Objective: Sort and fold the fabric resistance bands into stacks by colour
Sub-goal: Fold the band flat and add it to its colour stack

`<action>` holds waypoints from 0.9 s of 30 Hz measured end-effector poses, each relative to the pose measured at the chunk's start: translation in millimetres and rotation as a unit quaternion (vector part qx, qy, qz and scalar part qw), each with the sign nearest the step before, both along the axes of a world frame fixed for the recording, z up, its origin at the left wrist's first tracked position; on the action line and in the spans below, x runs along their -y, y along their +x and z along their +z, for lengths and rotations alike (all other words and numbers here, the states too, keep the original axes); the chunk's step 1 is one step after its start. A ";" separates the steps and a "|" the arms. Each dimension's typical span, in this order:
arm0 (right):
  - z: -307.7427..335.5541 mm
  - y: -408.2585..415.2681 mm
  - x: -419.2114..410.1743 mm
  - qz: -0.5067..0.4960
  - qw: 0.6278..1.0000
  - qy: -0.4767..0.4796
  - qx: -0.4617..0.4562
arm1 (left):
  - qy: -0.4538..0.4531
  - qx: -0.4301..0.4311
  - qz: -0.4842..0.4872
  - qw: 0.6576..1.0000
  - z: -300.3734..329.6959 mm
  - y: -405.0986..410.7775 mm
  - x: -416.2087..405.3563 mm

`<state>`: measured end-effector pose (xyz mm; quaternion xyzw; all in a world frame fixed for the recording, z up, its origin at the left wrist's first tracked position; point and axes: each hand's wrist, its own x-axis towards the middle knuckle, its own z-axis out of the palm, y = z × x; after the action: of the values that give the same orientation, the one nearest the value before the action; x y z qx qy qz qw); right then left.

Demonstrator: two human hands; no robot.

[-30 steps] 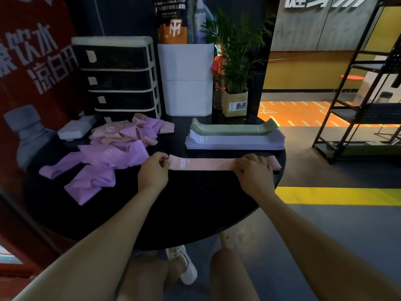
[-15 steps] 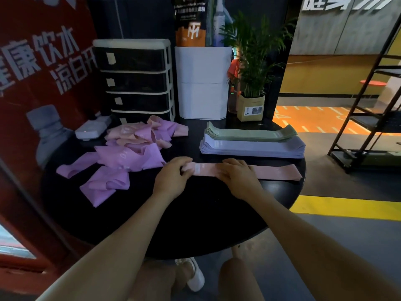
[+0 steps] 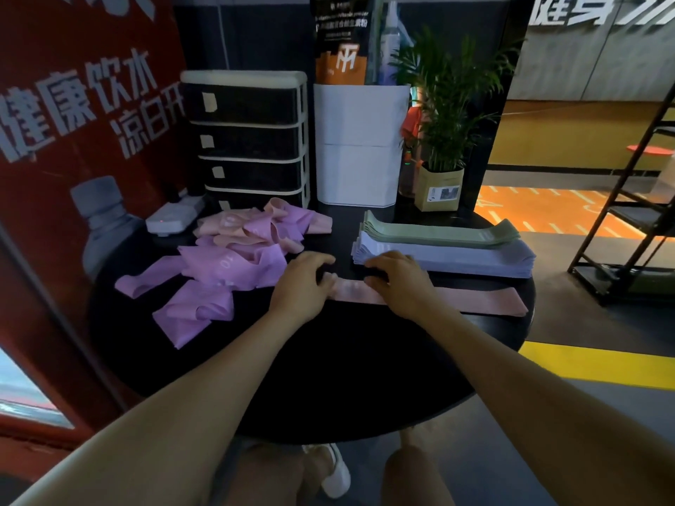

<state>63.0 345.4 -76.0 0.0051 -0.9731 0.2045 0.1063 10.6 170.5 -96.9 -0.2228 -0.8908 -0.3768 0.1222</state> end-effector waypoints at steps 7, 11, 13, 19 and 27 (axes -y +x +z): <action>23.5 -53.5 42.5 0.044 0.998 -0.022 -0.035 | -0.061 -0.052 0.054 0.995 58.4 -34.7 38.3; 32.9 -82.3 63.7 0.068 0.997 -0.027 -0.041 | -0.076 -0.039 0.086 0.993 70.2 -62.0 67.4; 33.5 -97.5 72.6 0.075 0.995 -0.048 -0.035 | -0.083 -0.030 0.096 0.991 69.1 -75.3 79.0; 20.2 -134.9 93.4 0.093 0.996 -0.016 0.003 | -0.107 -0.019 0.091 0.990 58.3 -102.9 95.5; 14.3 -151.6 99.1 0.076 0.996 -0.051 -0.006 | -0.067 0.036 0.074 0.994 45.8 -125.1 89.4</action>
<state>-88.6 246.3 -61.7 0.0751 -0.9575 0.2613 0.0961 -114.5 81.1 -51.1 -0.1507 -0.9318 -0.3139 0.1024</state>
